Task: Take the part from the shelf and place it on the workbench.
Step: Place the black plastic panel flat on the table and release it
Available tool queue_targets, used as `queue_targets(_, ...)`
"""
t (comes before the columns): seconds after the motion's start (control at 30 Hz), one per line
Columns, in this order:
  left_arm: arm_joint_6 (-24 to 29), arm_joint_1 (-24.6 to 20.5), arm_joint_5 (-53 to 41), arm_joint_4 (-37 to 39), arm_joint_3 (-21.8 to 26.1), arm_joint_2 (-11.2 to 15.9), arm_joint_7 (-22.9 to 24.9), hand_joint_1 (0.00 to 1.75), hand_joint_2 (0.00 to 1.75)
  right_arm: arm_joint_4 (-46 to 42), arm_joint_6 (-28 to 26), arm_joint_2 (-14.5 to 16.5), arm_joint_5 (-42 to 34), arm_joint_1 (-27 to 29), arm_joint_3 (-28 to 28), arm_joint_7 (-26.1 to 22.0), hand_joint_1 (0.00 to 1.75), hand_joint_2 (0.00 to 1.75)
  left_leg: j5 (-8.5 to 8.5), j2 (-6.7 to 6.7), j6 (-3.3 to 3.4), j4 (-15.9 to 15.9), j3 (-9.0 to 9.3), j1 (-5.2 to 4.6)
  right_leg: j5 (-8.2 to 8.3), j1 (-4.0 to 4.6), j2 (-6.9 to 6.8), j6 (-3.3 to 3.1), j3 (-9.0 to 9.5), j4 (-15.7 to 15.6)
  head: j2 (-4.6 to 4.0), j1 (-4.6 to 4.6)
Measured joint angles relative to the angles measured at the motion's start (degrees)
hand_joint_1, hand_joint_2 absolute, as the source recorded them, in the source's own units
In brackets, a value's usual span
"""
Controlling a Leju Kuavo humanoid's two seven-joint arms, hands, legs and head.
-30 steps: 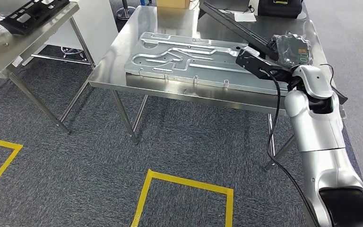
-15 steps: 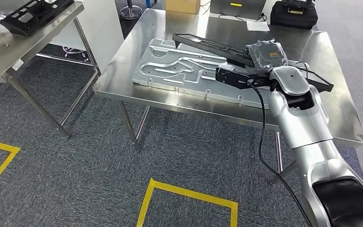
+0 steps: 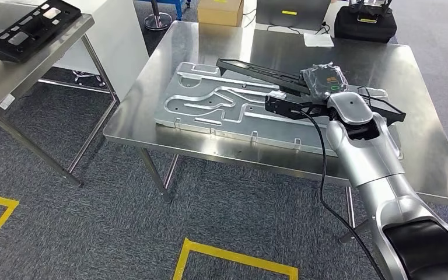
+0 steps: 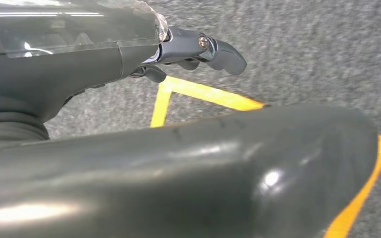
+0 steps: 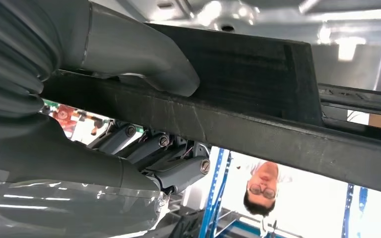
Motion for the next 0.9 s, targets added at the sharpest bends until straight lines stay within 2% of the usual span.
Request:
queue_targets(0.03, 0.0, 0.1, 0.0, 0.0, 0.0, 0.0, 0.0, 0.0, 0.0, 0.3, -0.2, 0.0, 0.0, 0.1, 0.0, 0.0, 1.75, 1.75, 2.37, 0.0, 0.33, -1.9, 0.27, -0.12, -0.78, 0.07, 0.04, 0.44, 0.59, 0.0, -0.01, -0.02)
queue_targets(0.07, 0.0, 0.1, 0.0, 0.0, 0.0, 0.0, 0.1, 0.0, 0.0, 0.6, -0.3, 0.0, 0.0, 0.1, 0.1, 0.0, 1.75, 1.75, 3.3, -0.01, 0.77, -2.8, 0.42, -0.22, -1.23, 0.1, 0.08, 0.88, 0.97, 0.1, -0.01, -0.04)
queue_targets(0.13, 0.2, 0.1, 0.0, 0.0, 0.0, 0.0, 0.1, 0.0, 0.0, 0.9, -0.6, 0.0, 0.0, 0.2, 0.1, 0.0, 1.75, 1.75, 2.78, -0.03, 1.61, -2.8, 1.16, -0.27, -1.16, -0.01, 0.11, 1.71, 1.04, 0.9, -0.01, -0.03)
queue_targets(0.17, 0.4, 0.0, 0.0, 0.0, 0.0, 0.0, 0.2, 0.0, 0.0, 1.0, -0.8, -0.1, 0.0, 0.3, 0.0, 0.0, 1.75, 1.75, 2.52, 0.0, 2.02, -3.1, 1.65, -0.2, -0.76, -0.13, 0.04, 1.96, 0.38, 2.4, 0.0, -0.03)
queue_targets(0.2, 0.6, -0.1, 0.1, 0.0, 0.0, 0.0, 0.2, 0.0, 0.0, 1.1, -1.1, -0.1, 0.0, 0.4, 0.0, -0.1, 1.75, 1.75, 2.33, 0.01, 2.37, -3.3, 2.16, -0.16, -0.67, -0.21, -0.01, 2.14, -1.11, 4.9, 0.0, -0.03)
queue_targets(0.23, 0.8, -0.2, 0.1, 0.0, 0.0, 0.0, 0.1, 0.0, 0.0, 1.2, -1.3, -0.1, 0.0, 0.6, 0.0, -0.1, 1.75, 1.75, 1.99, -0.05, 2.63, -3.5, 2.61, -0.11, -1.27, -0.26, -0.09, 2.25, -3.29, 8.3, 0.0, 0.0)
queue_targets(0.3, 1.0, -0.3, 0.1, 0.0, 0.0, 0.0, 0.1, 0.0, 0.0, 1.6, -1.6, -0.3, 0.0, 1.3, -0.1, -0.2, 1.75, 1.75, 1.06, -0.28, 2.9, -3.6, 3.4, -0.14, -4.35, -0.26, -0.15, 2.39, -8.4, 14.8, 0.0, -0.01)
queue_targets(0.33, 1.1, -0.3, 0.1, 0.0, 0.0, 0.0, 0.1, 0.0, 0.0, 1.8, -1.7, -0.4, 0.0, 1.9, -0.2, -0.2, 1.75, 1.75, 0.51, -0.43, 2.89, -3.6, 3.94, -0.17, -5.79, -0.26, -0.16, 2.42, -10.42, 16.4, 0.0, -0.01)
queue_targets(0.37, 1.2, -0.3, 0.1, 0.0, 0.0, 0.0, 0.1, 0.0, 0.0, 2.0, -1.8, -0.4, 0.0, 2.4, -0.2, -0.2, 1.75, 1.75, -0.06, -0.56, 2.86, -3.6, 4.61, -0.21, -6.09, -0.25, -0.17, 2.4, -11.66, 16.3, 0.0, 0.0)
queue_targets(0.4, 1.2, -0.2, 0.1, 0.0, 0.0, 0.0, 0.1, 0.0, 0.0, 2.1, -1.8, -0.5, 0.0, 2.9, -0.2, -0.2, 1.75, 1.75, -0.65, -0.66, 2.8, -3.6, 5.35, -0.27, -4.85, -0.25, -0.18, 2.31, -12.1, 14.7, 0.0, 0.01)
queue_targets(0.43, 1.2, -0.1, 0.1, 0.0, 0.0, -0.1, 0.1, 0.0, 0.0, 2.3, -1.8, -0.5, 0.0, 3.1, -0.2, -0.2, 1.75, 1.75, -1.26, -0.74, 2.72, -3.5, 6.14, -0.36, -1.97, -0.22, -0.2, 2.1, -11.87, 11.5, 0.0, 0.01)
queue_targets(0.47, 1.2, -0.1, 0.1, 0.0, 0.0, -0.1, 0.0, 0.0, 0.0, 2.4, -1.9, -0.6, 0.0, 3.3, -0.2, -0.2, 1.75, 1.75, -1.81, -0.78, 2.62, -3.5, 6.76, -0.44, 1.84, -0.14, -0.27, 1.77, -11.33, 7.6, 0.0, 0.02)
queue_targets(0.5, 1.2, -0.1, 0.1, 0.1, 0.0, -0.2, -0.1, 0.0, 0.0, 2.5, -2.0, -0.7, 0.0, 3.3, -0.2, -0.2, 1.75, 1.75, -2.3, -0.81, 2.45, -3.4, 7.27, -0.55, 4.9, 0.05, -0.32, 1.46, -10.91, 4.3, 0.0, -0.05)
queue_targets(0.53, 1.2, -0.2, 0.2, 0.1, 0.0, -0.3, -0.2, 0.0, 0.0, 2.6, -2.2, -0.8, 0.1, 3.4, -0.3, -0.2, 1.75, 1.75, -2.71, -0.84, 2.21, -3.4, 7.49, -0.61, 7.07, 0.29, -0.38, 1.1, -10.63, 2.1, 0.0, -0.08)
queue_targets(0.57, 1.2, -0.2, 0.2, 0.1, 0.0, -0.3, -0.4, 0.0, 0.0, 2.6, -2.4, -0.8, 0.1, 3.5, -0.3, -0.2, 1.75, 1.75, -3.0, -0.88, 1.92, -3.3, 7.59, -0.63, 7.96, 0.51, -0.41, 0.76, -10.61, 1.1, 0.0, -0.1)
queue_targets(0.6, 1.1, -0.3, 0.2, 0.1, 0.0, -0.3, -0.5, 0.0, 0.0, 2.7, -2.6, -0.9, 0.1, 3.7, -0.3, -0.2, 1.31, 1.75, -3.2, -0.9, 1.63, -3.2, 7.71, -0.66, 7.76, 0.66, -0.38, 0.48, -10.6, 1.0, 0.0, -0.15)
queue_targets(0.67, 1.2, -0.3, 0.3, 0.1, 0.0, -0.2, -0.6, 0.0, 0.87, 2.8, -2.7, -0.9, 0.2, 4.2, -0.5, -0.2, 0.44, 1.75, -3.77, -0.87, 1.0, -2.9, 7.94, -0.68, 7.61, 0.49, -0.33, -0.16, -9.97, 0.7, 0.0, -0.12)
queue_targets(0.7, 1.2, -0.3, 0.3, 0.1, 0.0, -0.2, -0.7, 0.0, 1.31, 2.9, -2.9, -0.9, 0.2, 4.3, -0.5, -0.2, 0.0, 1.75, -4.49, -0.77, 0.68, -1.8, 7.57, -0.67, 7.48, 0.35, -0.34, -0.47, -9.49, 0.6, 0.0, -0.21)
queue_targets(0.73, 1.1, -0.4, 0.3, 0.1, 0.0, -0.2, -0.8, 0.0, 1.31, 2.9, -3.0, -0.9, 0.2, 4.4, -0.6, -0.2, 0.0, 1.75, -5.61, -0.63, 0.32, 0.4, 6.6, -0.59, 7.32, 0.24, -0.35, -0.76, -9.03, 0.4, 0.0, -0.28)
queue_targets(0.83, 0.7, -0.4, 0.2, 0.1, 0.0, -0.2, -1.1, 0.0, 0.0, 3.0, -3.2, -0.9, 0.4, 4.7, -0.8, -0.3, 0.0, 1.75, -9.88, -0.25, -0.37, 11.1, 0.69, -0.26, 6.67, 0.4, -0.35, -1.37, -8.32, 0.5, 0.0, -0.43)
queue_targets(0.87, 0.5, -0.3, 0.4, 0.1, 0.0, -0.2, -1.2, 0.0, 0.0, 3.1, -3.2, -0.9, 0.5, 4.9, -0.8, -0.4, 0.0, 1.75, -10.1, -0.21, -0.41, 12.9, -0.67, -0.22, 6.45, 0.49, -0.28, -1.43, -8.13, 0.5, 0.0, -0.43)
queue_targets(0.9, 0.3, -0.3, 0.6, 0.1, 0.0, -0.2, -1.3, 0.0, 0.0, 3.1, -3.2, -0.9, 0.5, 5.2, -0.9, -0.5, 0.0, 1.75, -9.13, -0.21, -0.32, 12.4, -0.95, -0.22, 6.24, 0.58, -0.19, -1.43, -7.93, 0.6, 0.0, -0.43)
